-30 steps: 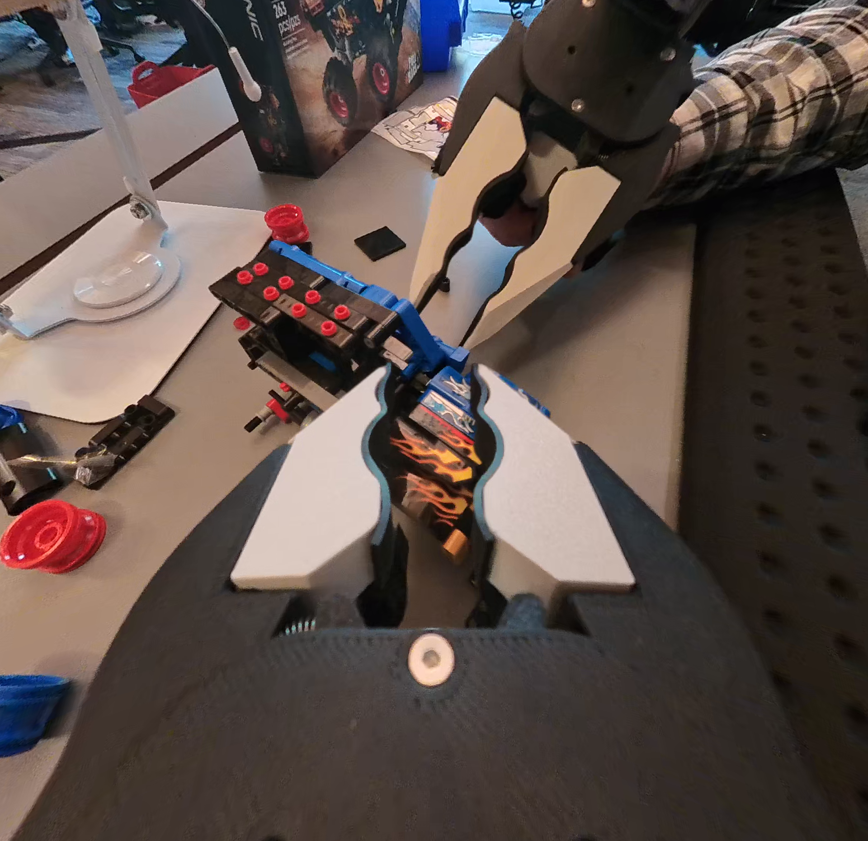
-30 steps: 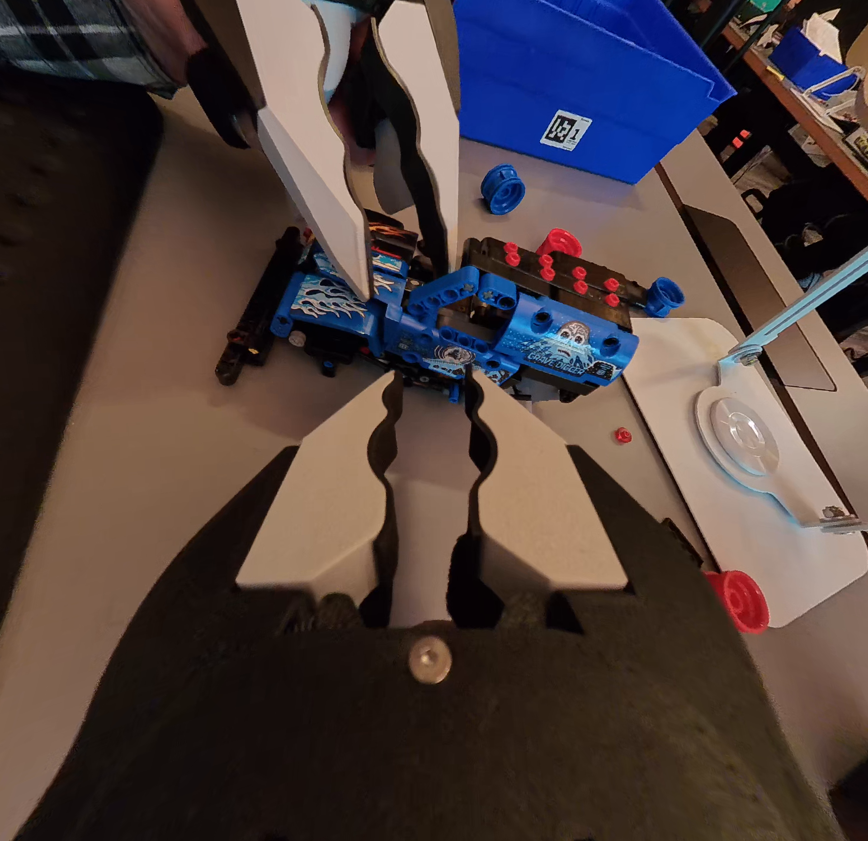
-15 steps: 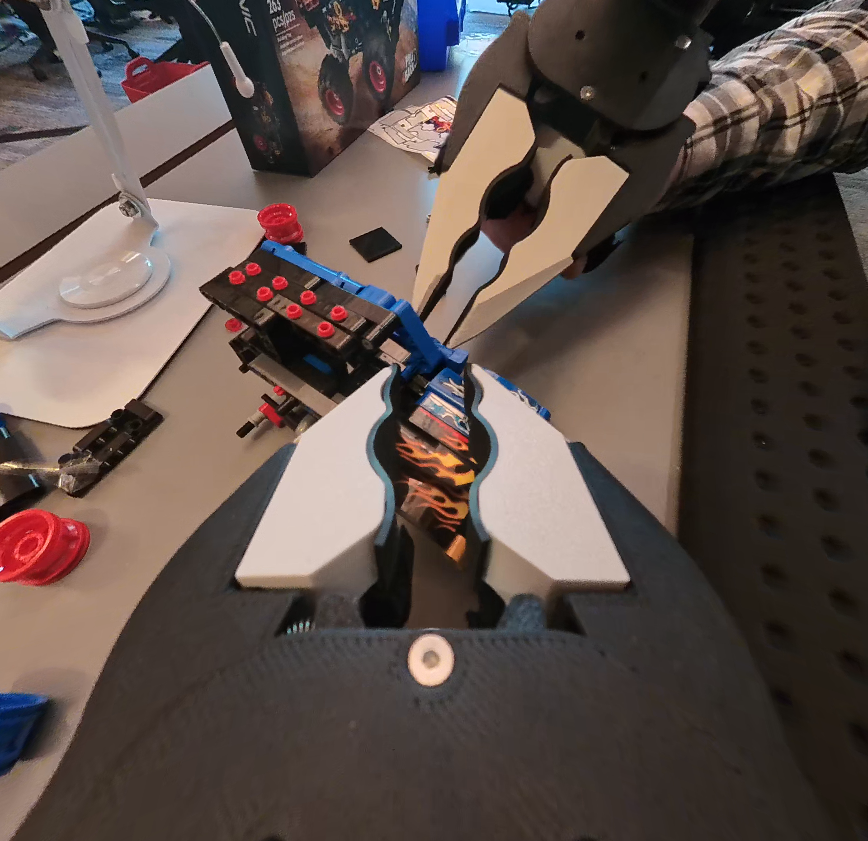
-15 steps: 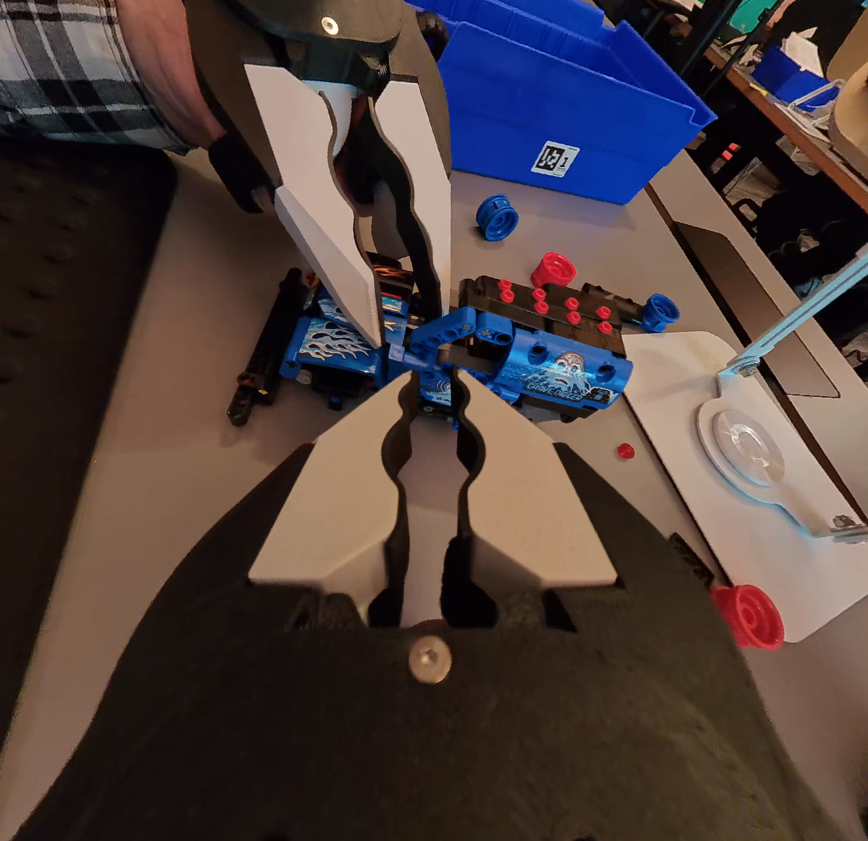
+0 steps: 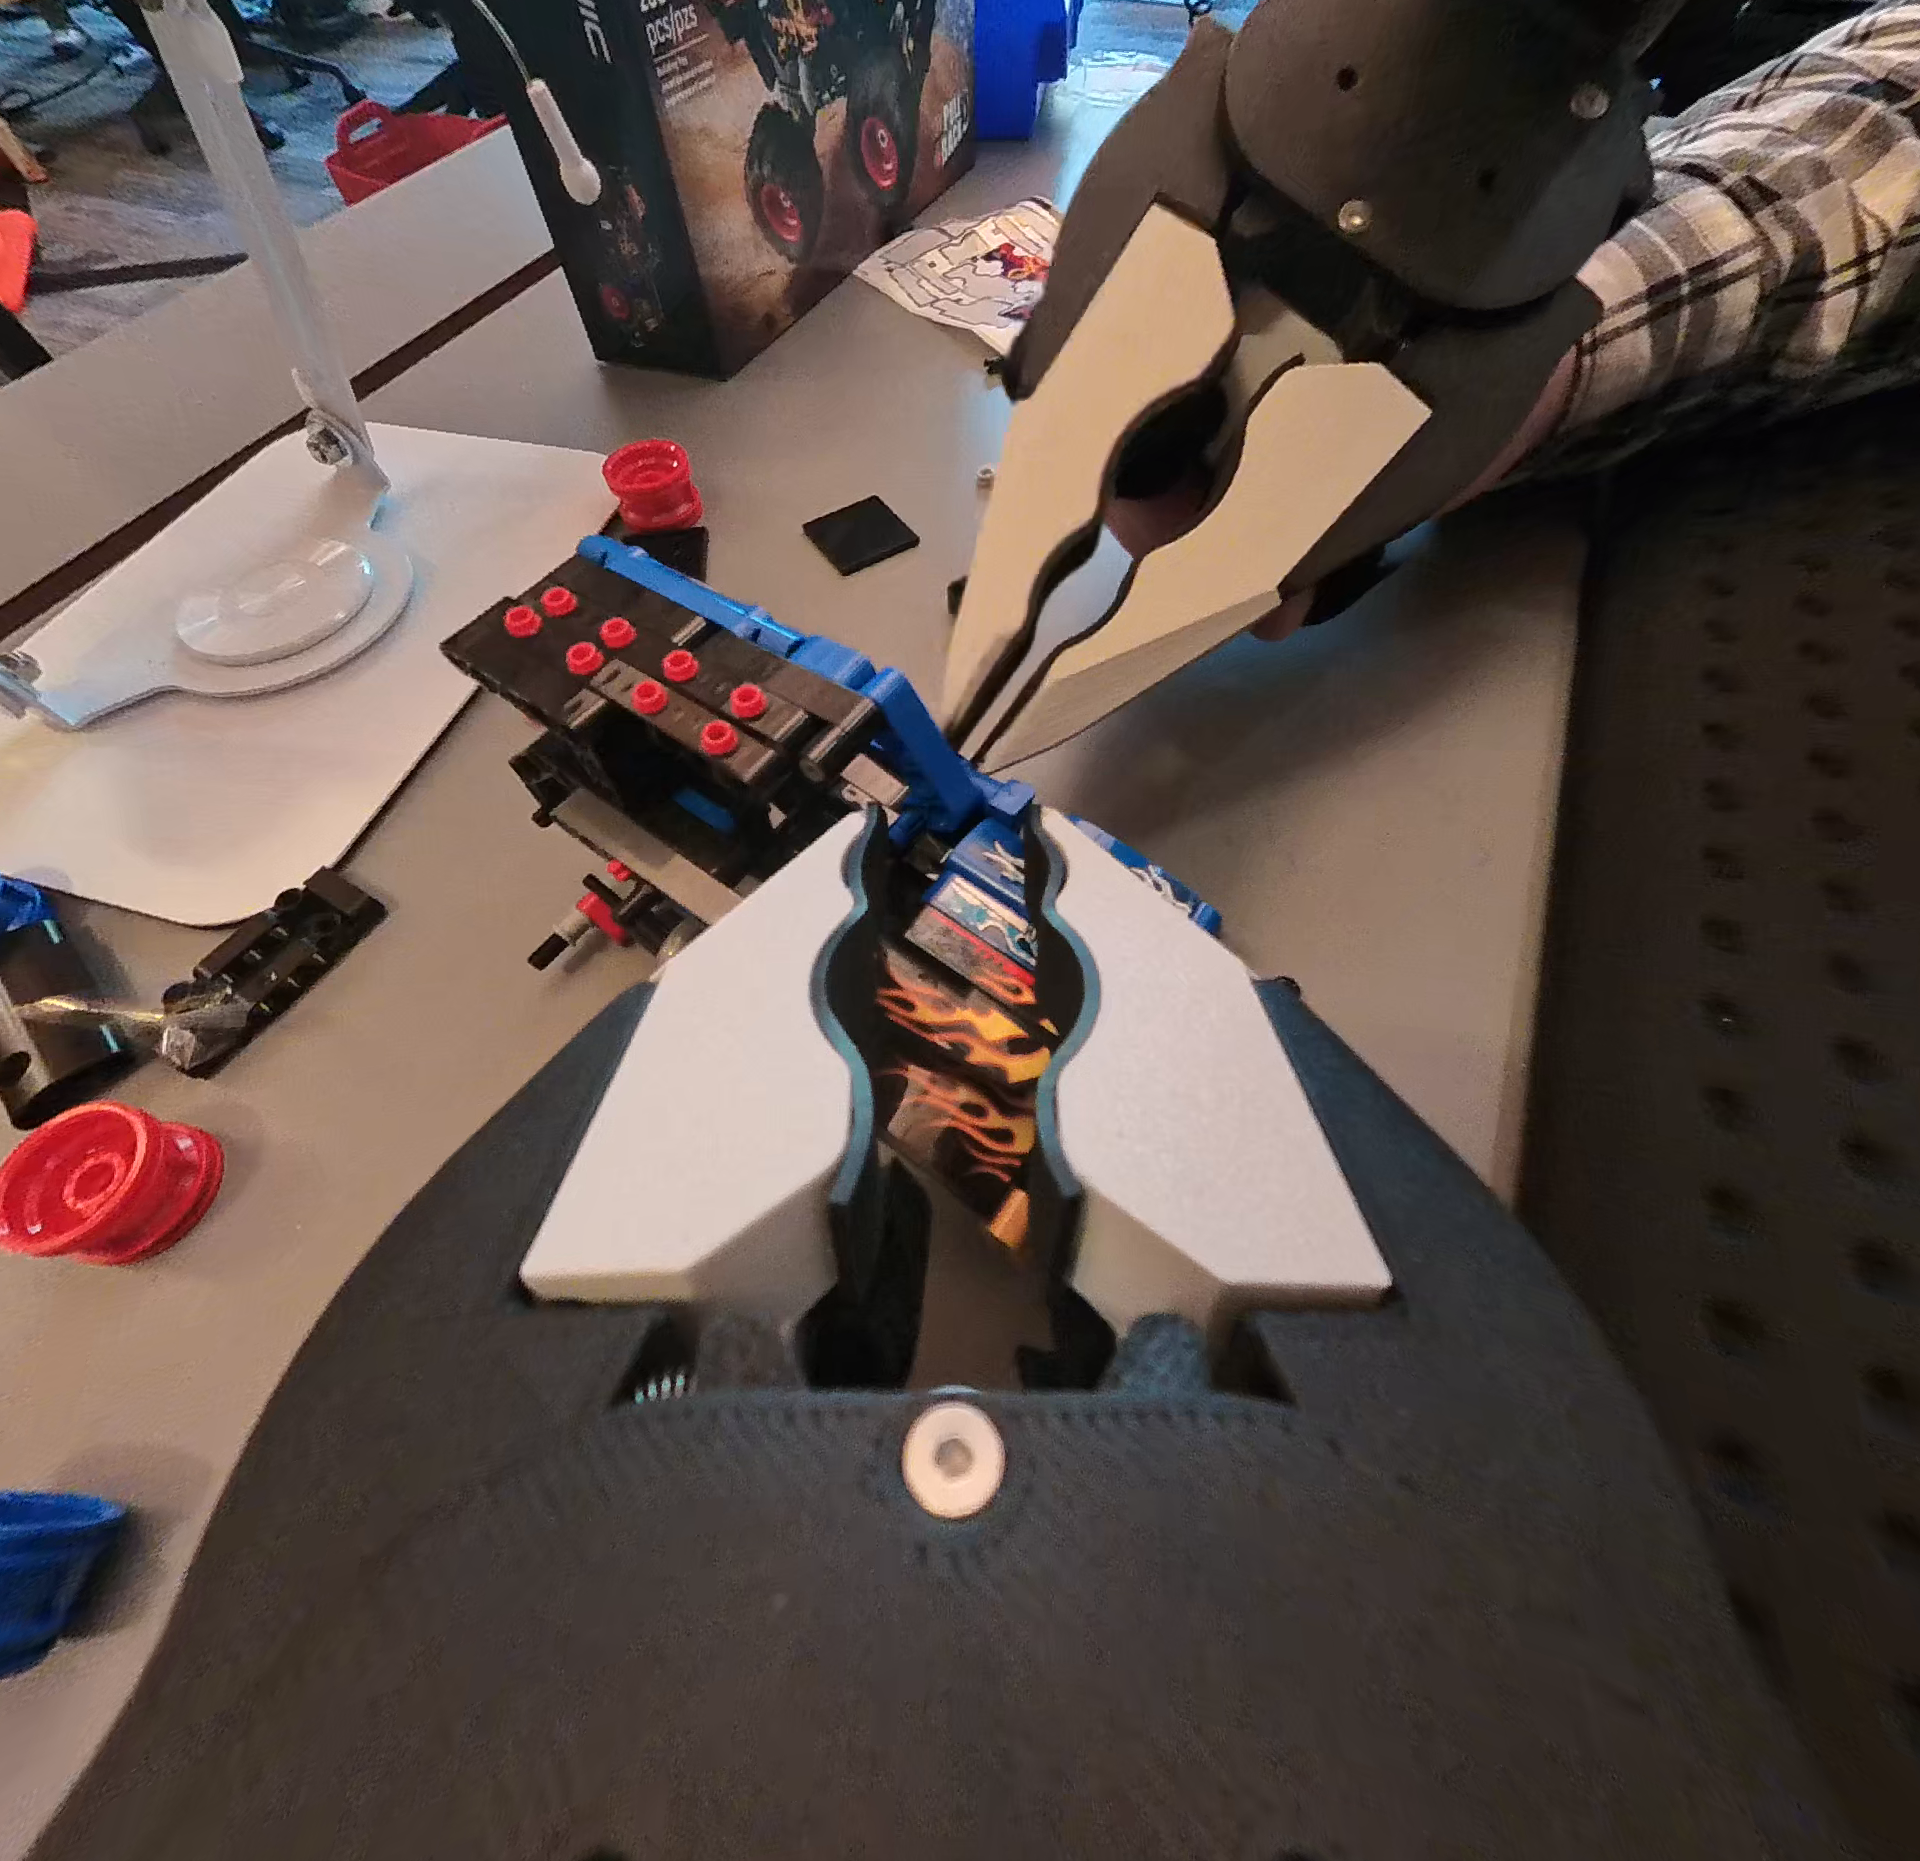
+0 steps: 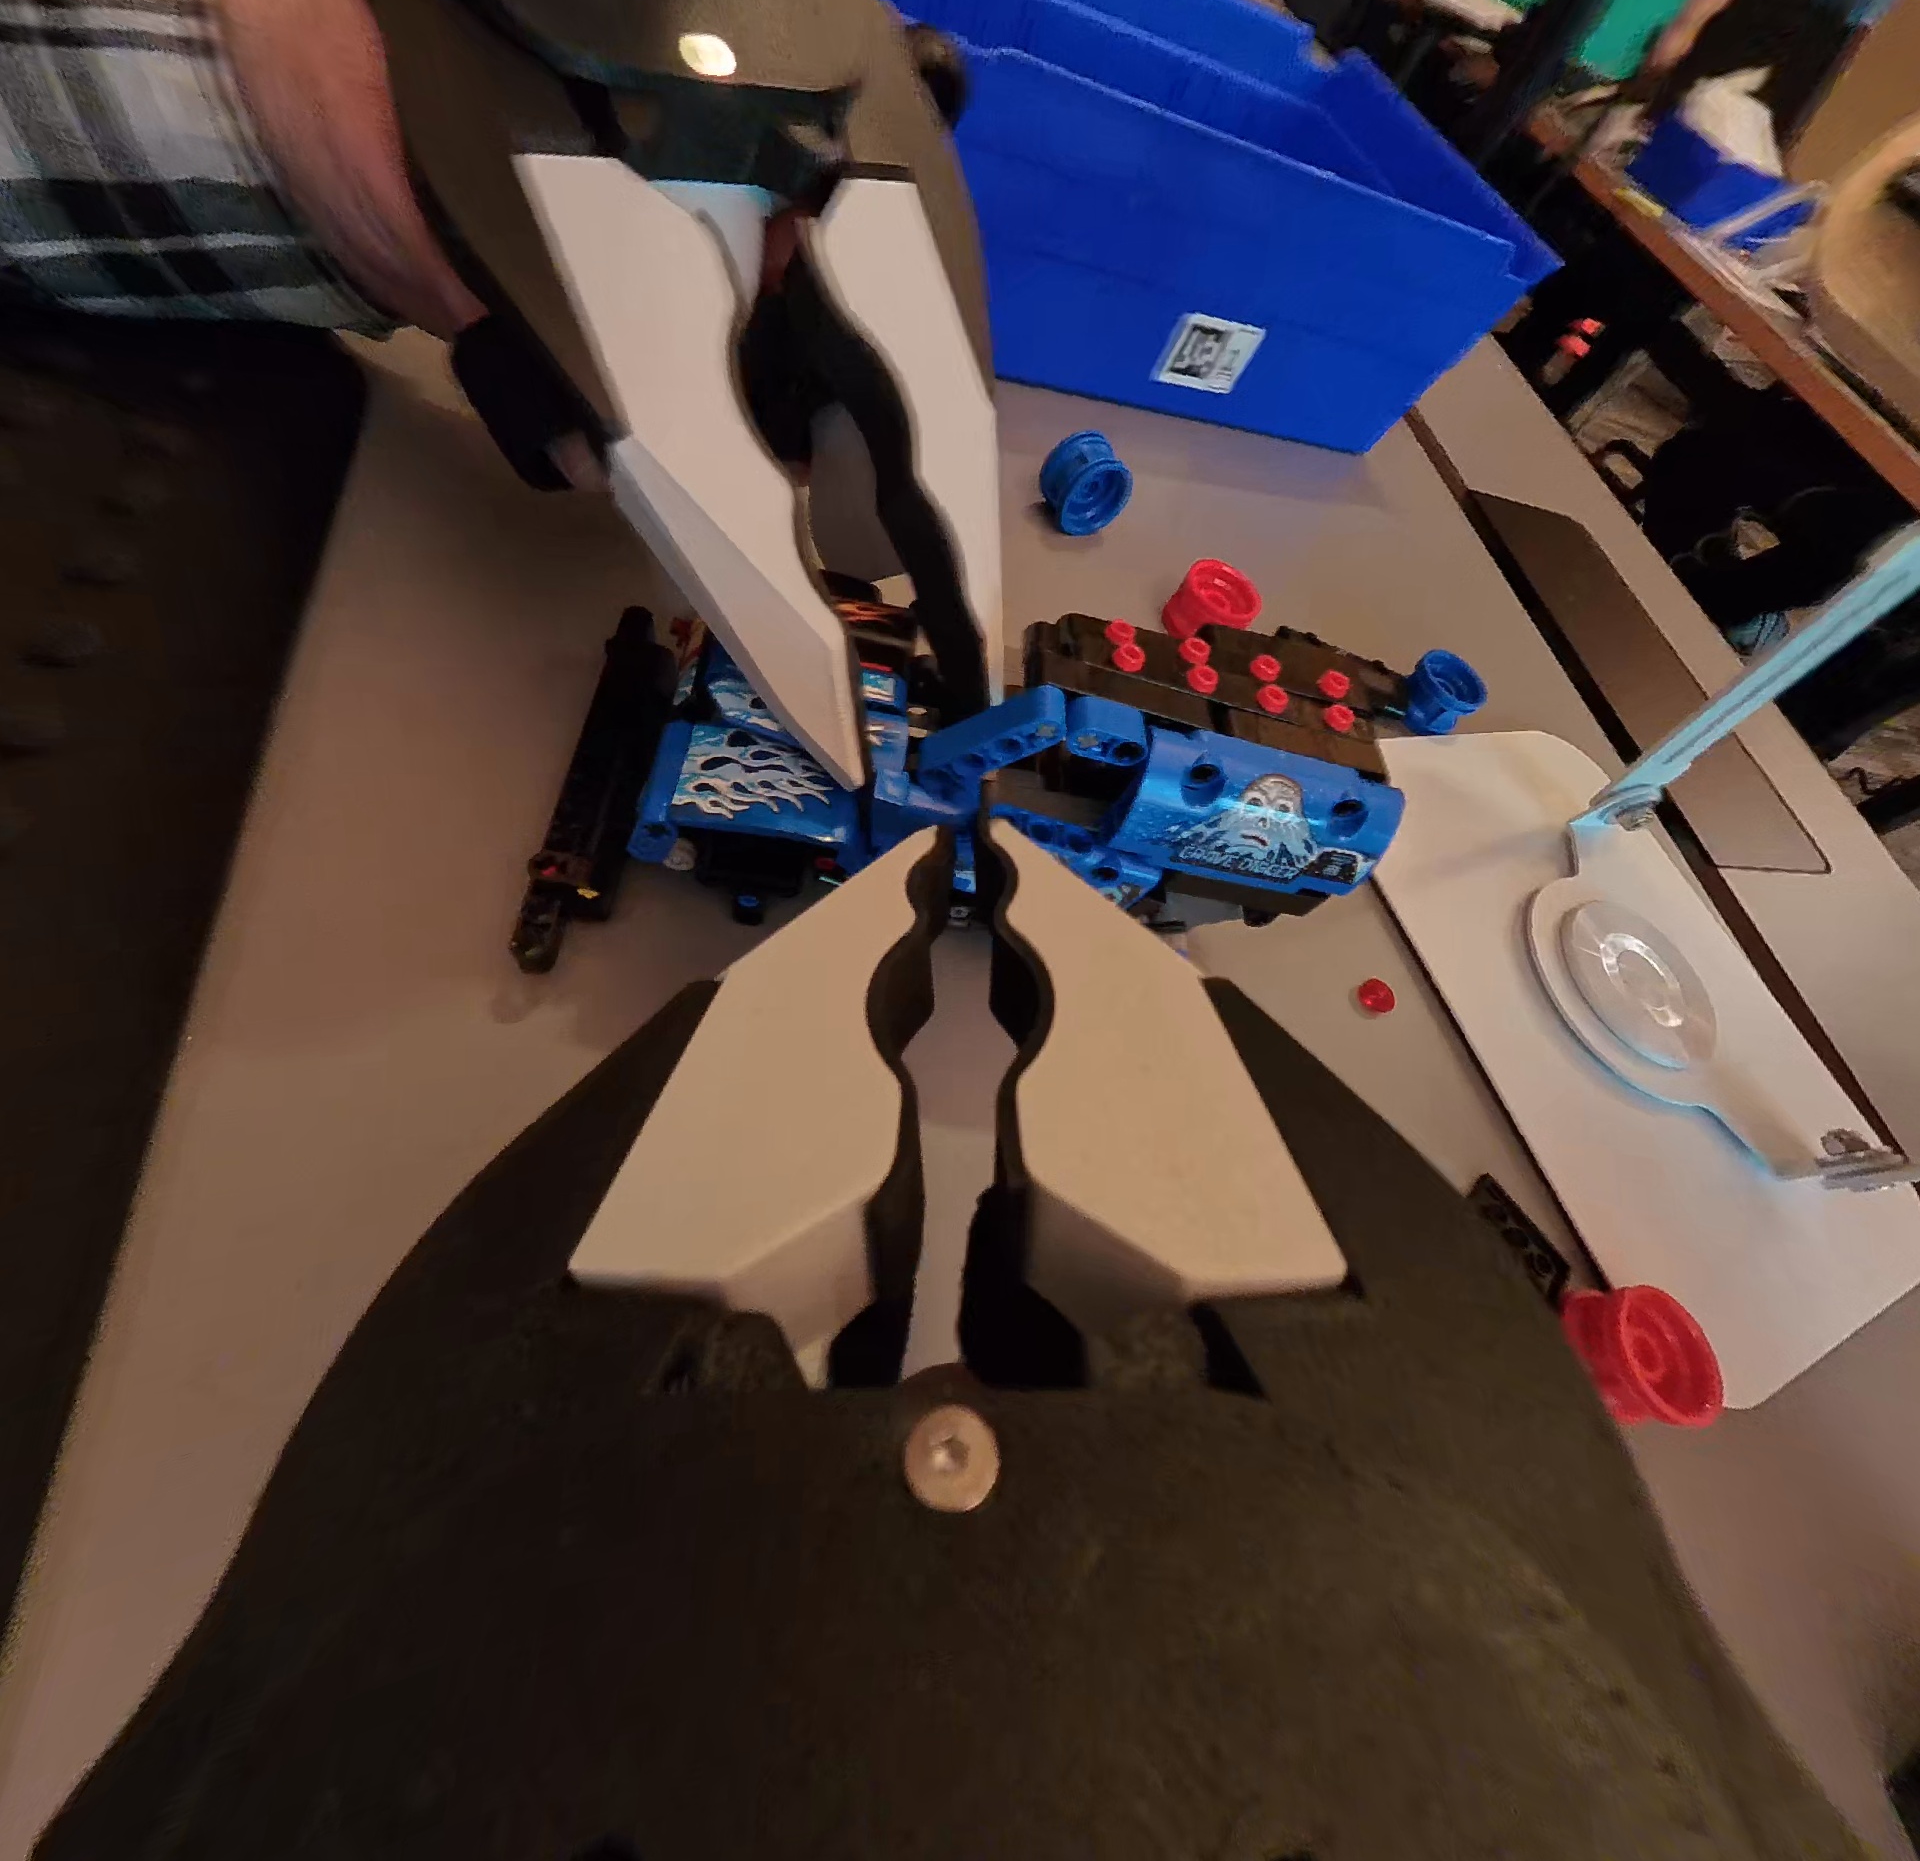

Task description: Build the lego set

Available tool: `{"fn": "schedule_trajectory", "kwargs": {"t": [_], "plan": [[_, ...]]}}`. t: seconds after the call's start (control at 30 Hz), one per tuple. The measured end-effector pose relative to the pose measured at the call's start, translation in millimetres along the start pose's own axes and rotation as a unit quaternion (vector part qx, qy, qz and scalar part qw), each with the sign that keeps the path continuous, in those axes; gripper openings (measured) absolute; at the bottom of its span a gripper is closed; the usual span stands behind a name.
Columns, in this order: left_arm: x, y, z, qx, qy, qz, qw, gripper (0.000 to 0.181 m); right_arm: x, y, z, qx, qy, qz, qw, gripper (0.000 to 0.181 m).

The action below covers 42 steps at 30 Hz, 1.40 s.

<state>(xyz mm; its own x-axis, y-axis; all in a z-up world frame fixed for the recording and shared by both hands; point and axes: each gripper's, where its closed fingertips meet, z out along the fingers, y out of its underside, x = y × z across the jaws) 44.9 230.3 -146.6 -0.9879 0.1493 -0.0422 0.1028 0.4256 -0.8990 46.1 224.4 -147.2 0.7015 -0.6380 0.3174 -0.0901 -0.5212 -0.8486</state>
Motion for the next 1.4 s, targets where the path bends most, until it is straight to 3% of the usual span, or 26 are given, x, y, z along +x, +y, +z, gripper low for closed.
{"fn": "schedule_trajectory", "kwargs": {"t": [0.73,0.9,0.97,1.4], "plan": [[5.9,0.7,-3.1,-0.011,0.011,0.027,1.0,0.015,-0.6,0.1,0.6,0.002,-0.007,0.001,1.0,0.006],[3.4,-3.9,-7.9,0.005,0.012,0.012,1.0,0.028,0.0,0.2,-0.3,0.004,-0.009,0.003,1.0,0.005],[4.7,3.3,-3.4,-0.018,0.01,0.019,1.0,0.03,0.2,0.3,-0.2,0.005,-0.01,0.006,1.0,0.005],[3.7,2.4,-0.2,-0.014,0.0,0.026,1.0,0.029,1.5,1.8,-0.1,0.006,-0.013,0.019,1.0,0.004]]}}
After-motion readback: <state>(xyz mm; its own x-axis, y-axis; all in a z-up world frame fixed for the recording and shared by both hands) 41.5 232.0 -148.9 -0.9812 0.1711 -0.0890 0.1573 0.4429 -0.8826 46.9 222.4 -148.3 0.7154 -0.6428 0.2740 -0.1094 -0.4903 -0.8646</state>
